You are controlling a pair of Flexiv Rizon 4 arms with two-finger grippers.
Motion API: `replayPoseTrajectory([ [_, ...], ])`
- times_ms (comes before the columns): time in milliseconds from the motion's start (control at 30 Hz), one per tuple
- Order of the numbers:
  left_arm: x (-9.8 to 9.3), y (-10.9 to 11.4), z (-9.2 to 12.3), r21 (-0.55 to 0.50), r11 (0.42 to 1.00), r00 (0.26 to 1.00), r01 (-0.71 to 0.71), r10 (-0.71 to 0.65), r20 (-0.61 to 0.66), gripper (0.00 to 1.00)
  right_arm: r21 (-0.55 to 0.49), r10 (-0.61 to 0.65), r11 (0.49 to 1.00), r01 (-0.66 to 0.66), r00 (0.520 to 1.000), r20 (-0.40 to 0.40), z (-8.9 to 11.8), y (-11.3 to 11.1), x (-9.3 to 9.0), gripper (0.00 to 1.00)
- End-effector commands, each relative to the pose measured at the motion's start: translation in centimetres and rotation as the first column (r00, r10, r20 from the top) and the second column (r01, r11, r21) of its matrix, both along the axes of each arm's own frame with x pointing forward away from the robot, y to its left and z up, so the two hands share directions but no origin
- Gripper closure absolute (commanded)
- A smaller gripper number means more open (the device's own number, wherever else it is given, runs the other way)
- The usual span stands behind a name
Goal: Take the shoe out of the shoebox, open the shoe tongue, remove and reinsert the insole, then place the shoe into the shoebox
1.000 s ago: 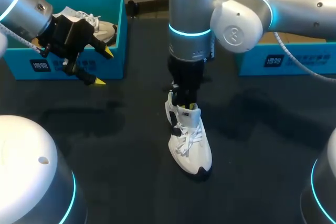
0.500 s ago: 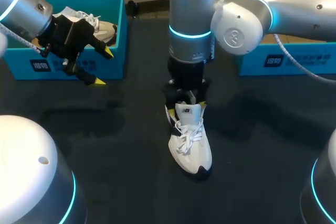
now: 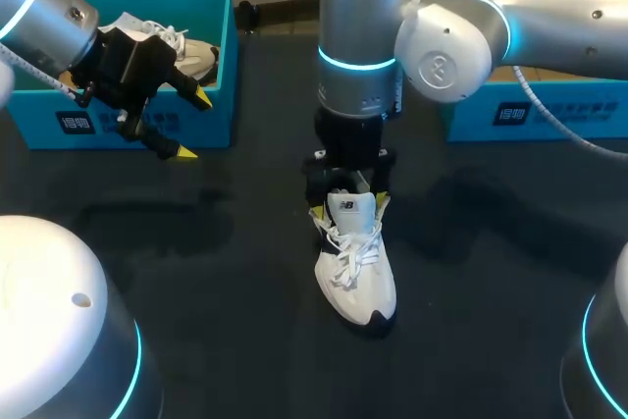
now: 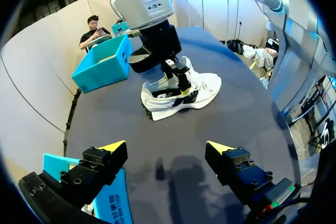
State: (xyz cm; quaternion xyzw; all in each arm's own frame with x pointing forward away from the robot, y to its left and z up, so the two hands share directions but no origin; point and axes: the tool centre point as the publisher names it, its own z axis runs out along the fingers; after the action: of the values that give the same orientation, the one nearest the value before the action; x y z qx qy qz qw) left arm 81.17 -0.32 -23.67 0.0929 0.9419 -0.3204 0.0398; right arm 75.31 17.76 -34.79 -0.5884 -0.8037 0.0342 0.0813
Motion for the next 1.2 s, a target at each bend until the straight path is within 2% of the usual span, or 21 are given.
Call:
replayPoseTrajectory([
  [33, -0.1, 0.1, 0.0, 0.002, 1.0, 1.0, 0.0, 0.0, 0.001, 0.0, -0.009, -0.012, 1.0, 0.012, 1.0, 0.006, 1.4, 0.1, -0.5, 0.0],
  [600, -0.1, 0.1, 0.0, 0.002, 1.0, 1.0, 0.0, 0.0, 0.001, 0.0, -0.055, -0.082, 0.995, 0.085, 0.995, 0.056, 5.8, 0.0, -1.6, 0.0],
  [900, -0.1, 0.1, 0.0, 0.002, 1.0, 1.0, 0.0, 0.0, 0.001, 0.0, -0.084, -0.154, 0.983, 0.166, 0.979, 0.135, 8.4, -0.4, -4.5, 0.0],
  [1200, -0.1, 0.1, 0.0, 0.002, 1.0, 1.0, 0.0, 0.0, 0.001, 0.0, -0.057, -0.217, 0.973, 0.226, 0.968, 0.129, 8.2, 0.5, -7.8, 0.0],
])
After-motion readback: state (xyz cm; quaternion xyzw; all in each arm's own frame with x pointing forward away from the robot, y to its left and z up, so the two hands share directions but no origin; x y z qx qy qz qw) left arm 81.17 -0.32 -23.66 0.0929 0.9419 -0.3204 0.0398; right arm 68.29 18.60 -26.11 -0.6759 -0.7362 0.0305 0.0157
